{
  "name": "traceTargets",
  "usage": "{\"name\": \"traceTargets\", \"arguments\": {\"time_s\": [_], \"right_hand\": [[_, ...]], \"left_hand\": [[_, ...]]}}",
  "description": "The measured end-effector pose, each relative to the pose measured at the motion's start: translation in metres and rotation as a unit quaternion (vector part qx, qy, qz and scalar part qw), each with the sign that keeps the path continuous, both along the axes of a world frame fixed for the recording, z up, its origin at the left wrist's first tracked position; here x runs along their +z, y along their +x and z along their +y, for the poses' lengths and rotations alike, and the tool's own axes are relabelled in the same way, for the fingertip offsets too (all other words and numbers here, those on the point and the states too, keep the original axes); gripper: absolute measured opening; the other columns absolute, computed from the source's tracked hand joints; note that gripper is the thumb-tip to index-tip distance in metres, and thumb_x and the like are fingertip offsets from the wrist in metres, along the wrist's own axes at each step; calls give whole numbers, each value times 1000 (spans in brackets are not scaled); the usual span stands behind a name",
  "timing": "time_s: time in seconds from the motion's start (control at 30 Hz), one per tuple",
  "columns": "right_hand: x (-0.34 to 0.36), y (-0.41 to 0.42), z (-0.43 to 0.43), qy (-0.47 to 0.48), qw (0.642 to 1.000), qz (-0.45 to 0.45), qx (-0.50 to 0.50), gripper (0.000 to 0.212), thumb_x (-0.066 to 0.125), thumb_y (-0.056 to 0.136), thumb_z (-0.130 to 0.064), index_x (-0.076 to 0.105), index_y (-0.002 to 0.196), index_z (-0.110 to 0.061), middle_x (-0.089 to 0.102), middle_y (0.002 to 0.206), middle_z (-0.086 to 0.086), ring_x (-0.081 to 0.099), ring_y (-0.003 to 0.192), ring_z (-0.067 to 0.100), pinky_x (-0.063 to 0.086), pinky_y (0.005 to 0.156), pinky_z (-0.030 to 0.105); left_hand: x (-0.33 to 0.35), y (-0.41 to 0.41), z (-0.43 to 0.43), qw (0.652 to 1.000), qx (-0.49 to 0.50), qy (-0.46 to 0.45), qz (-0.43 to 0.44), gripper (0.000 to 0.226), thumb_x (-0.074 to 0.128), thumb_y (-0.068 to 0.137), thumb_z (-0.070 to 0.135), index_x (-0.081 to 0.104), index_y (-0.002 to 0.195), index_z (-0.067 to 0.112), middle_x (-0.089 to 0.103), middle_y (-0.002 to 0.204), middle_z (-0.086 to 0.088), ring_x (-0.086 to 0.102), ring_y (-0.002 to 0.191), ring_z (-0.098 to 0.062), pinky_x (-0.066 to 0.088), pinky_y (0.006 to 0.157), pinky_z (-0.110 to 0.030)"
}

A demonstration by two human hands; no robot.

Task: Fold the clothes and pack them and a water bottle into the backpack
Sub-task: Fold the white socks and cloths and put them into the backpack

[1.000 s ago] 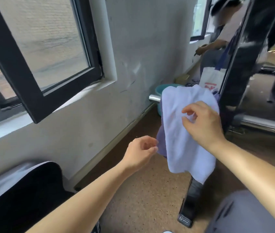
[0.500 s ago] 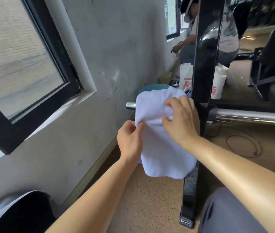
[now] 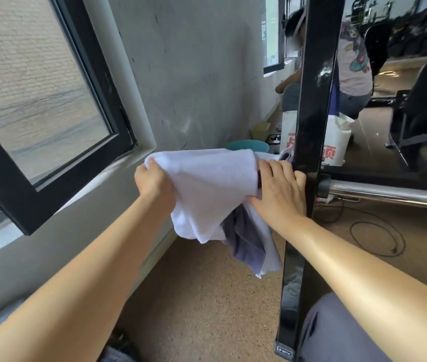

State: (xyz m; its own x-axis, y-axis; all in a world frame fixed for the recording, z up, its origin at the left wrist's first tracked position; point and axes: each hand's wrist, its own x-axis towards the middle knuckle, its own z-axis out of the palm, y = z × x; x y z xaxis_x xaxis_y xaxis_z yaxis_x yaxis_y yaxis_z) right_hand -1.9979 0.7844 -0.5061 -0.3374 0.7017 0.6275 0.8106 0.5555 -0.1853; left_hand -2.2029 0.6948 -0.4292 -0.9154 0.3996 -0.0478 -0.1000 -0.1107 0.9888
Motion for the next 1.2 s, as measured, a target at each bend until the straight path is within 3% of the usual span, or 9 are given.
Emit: {"name": "traceTargets", "arguments": {"time_s": [0.13,0.43,0.6,0.73,0.83,0.9,0.97,1.1,1.2], "right_hand": [[-3,-4,1,11,1000,-13,-25,62,72,81,-34,47,136,-19,53,131,3,44,122,27,32,92,40],[3,-13,-4,-19,998,-38,-55,71,75,77,-26,43,140,-19,54,133,5,45,121,30,34,92,44],[5,-20,-9,-40,996,-52,-69,81,75,78,-31,37,147,-19,47,143,11,41,126,34,34,95,47],[7,-22,-12,-60,995,-38,-71,84,69,81,-47,30,151,-21,41,146,17,36,130,38,31,100,49],[7,-22,-10,-62,995,-35,-67,83,68,80,-51,31,149,-23,43,146,17,36,130,38,32,101,49],[6,-23,-8,-62,995,-36,-71,84,69,79,-49,30,148,-24,45,144,17,37,128,37,33,100,48],[6,-23,-7,-63,995,-34,-73,84,70,79,-46,29,149,-23,46,142,17,38,126,37,34,99,47],[5,-24,-5,-60,995,-32,-77,92,71,80,-46,26,153,-16,46,140,19,39,126,37,32,99,46],[4,-26,-4,-56,994,-35,-83,94,72,79,-50,27,154,-17,44,145,19,37,130,37,32,102,47]], "left_hand": [[13,-20,-25,999,34,33,-6,33,43,104,28,61,127,13,63,109,-7,62,95,-25,51,83,-34],[29,-24,-117,991,26,108,76,26,50,103,26,50,77,24,47,66,9,43,58,-8,39,57,-23],[28,-17,-136,987,38,108,116,32,54,104,30,54,73,23,53,65,11,48,62,-7,44,67,-29],[26,-8,-140,980,-155,-80,96,39,86,67,58,81,84,22,78,95,-4,73,90,-28,59,93,-48],[17,4,-146,855,-301,-373,197,21,94,68,40,84,78,24,81,84,-8,78,75,-25,65,76,-40],[11,8,-146,800,-349,-426,236,10,89,77,27,84,83,21,80,83,-8,79,77,-27,65,76,-40],[6,2,-145,830,-345,-377,223,12,84,83,25,82,90,15,80,81,-5,78,75,-25,64,74,-36],[-2,-29,-129,976,-150,-142,75,28,80,83,36,74,98,13,72,89,-6,66,81,-22,53,79,-34],[0,-51,-127,998,-47,-26,-22,30,70,91,41,69,114,20,75,106,-1,72,95,-18,57,94,-37]]}}
